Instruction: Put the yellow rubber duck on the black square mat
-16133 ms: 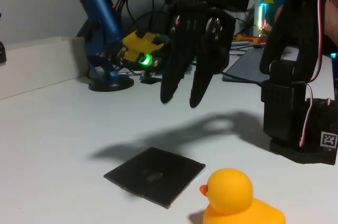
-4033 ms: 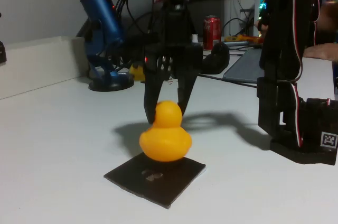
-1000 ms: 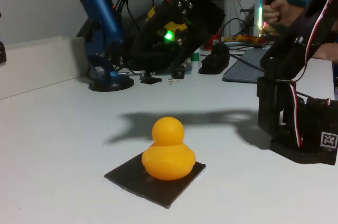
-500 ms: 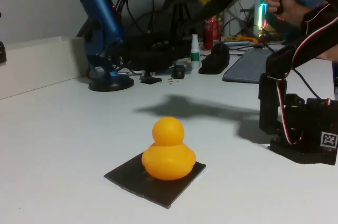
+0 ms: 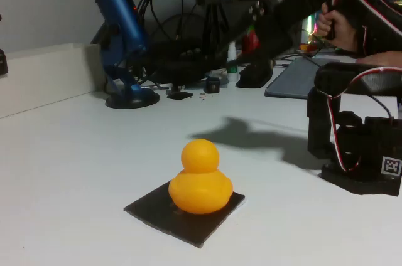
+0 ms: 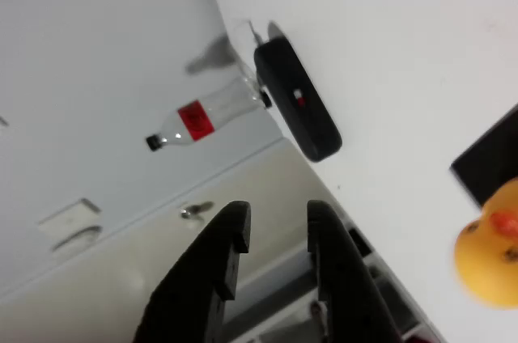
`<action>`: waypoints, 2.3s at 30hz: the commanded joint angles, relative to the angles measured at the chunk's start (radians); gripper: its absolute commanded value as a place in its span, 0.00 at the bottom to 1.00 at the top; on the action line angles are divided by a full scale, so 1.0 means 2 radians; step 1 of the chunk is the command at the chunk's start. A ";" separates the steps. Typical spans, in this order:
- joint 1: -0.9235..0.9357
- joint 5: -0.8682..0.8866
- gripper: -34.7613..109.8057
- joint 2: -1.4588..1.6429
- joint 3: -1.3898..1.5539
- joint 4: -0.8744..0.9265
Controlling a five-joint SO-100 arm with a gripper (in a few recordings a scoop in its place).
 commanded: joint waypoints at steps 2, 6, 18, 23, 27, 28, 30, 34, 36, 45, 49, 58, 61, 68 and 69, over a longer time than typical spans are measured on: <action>0.008 -0.002 0.29 0.084 0.067 -0.008; 0.008 -0.003 0.29 0.089 0.093 -0.008; 0.002 -0.006 0.29 0.088 0.125 -0.003; 0.002 -0.007 0.30 0.088 0.134 -0.007; 0.002 -0.008 0.30 0.088 0.134 -0.006; 0.002 -0.008 0.30 0.088 0.134 -0.005; 0.002 -0.008 0.30 0.088 0.134 -0.005; 0.003 -0.008 0.30 0.088 0.134 -0.004; 0.007 -0.008 0.30 0.088 0.135 -0.003; 0.008 -0.008 0.30 0.088 0.151 -0.003; 0.008 -0.005 0.30 0.088 0.158 -0.003; 0.008 -0.008 0.30 0.088 0.162 -0.002; 0.008 -0.008 0.30 0.088 0.184 -0.002; 0.008 -0.009 0.30 0.088 0.193 -0.008; 0.008 -0.009 0.30 0.088 0.193 -0.008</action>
